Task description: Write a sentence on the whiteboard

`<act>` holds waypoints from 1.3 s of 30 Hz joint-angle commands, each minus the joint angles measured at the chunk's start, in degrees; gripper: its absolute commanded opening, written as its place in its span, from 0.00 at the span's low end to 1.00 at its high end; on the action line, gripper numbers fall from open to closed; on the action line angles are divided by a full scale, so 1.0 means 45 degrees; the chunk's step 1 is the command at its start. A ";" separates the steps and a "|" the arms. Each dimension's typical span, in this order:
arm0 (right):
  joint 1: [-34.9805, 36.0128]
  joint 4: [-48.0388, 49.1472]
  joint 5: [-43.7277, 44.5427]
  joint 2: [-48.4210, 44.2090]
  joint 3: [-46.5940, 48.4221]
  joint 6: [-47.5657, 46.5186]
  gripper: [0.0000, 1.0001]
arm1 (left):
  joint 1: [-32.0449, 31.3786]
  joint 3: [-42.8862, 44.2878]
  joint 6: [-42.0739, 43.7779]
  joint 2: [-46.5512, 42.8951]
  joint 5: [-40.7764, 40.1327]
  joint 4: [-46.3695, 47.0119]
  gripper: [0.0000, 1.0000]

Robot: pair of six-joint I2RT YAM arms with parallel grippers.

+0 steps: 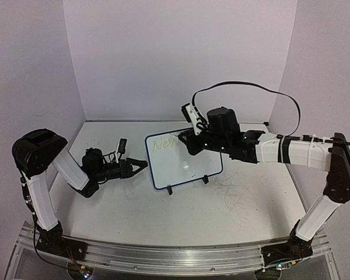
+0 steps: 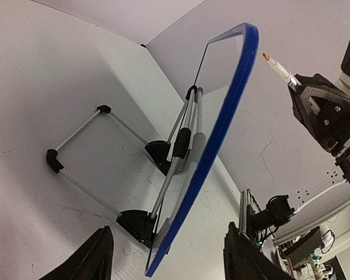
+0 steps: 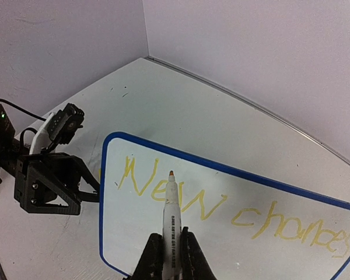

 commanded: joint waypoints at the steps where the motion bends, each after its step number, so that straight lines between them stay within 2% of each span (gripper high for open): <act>1: 0.0059 0.0523 0.0079 0.0342 0.0507 -0.0174 0.00 | 0.0045 0.0519 -0.0125 0.0314 0.0571 0.1363 0.61; 6: 0.0073 0.0539 0.0100 0.0370 0.0405 -0.0183 0.00 | 0.0032 0.0567 -0.0114 0.0486 0.0616 0.1402 0.50; 13: 0.0057 0.0733 0.0091 0.0211 0.0171 -0.0491 0.00 | -0.0035 0.0766 -0.0095 0.0662 0.0562 0.1409 0.41; 20: 0.0065 0.0879 0.0245 -0.0066 -0.0135 -0.0647 0.00 | -0.0185 0.1092 -0.0090 0.0902 0.0678 0.1416 0.35; 27: 0.0086 0.0996 0.0077 -0.0101 -0.0278 -0.0532 0.00 | -0.0589 0.1453 -0.0015 0.1164 0.0586 0.1426 0.36; 32: 0.0157 0.1089 -0.0288 0.0054 -0.0266 -0.0383 0.00 | -0.0611 0.1500 0.0105 0.1223 0.0480 0.1424 0.25; 36: 0.0598 0.1064 0.0214 0.0312 -0.0174 -0.0709 0.00 | -0.0608 0.1451 0.0279 0.1251 0.0401 0.1417 0.14; 39: 0.0826 0.1021 0.0356 0.0406 -0.0129 -0.0816 0.00 | -0.0611 0.1437 0.0421 0.1384 0.0386 0.1429 0.11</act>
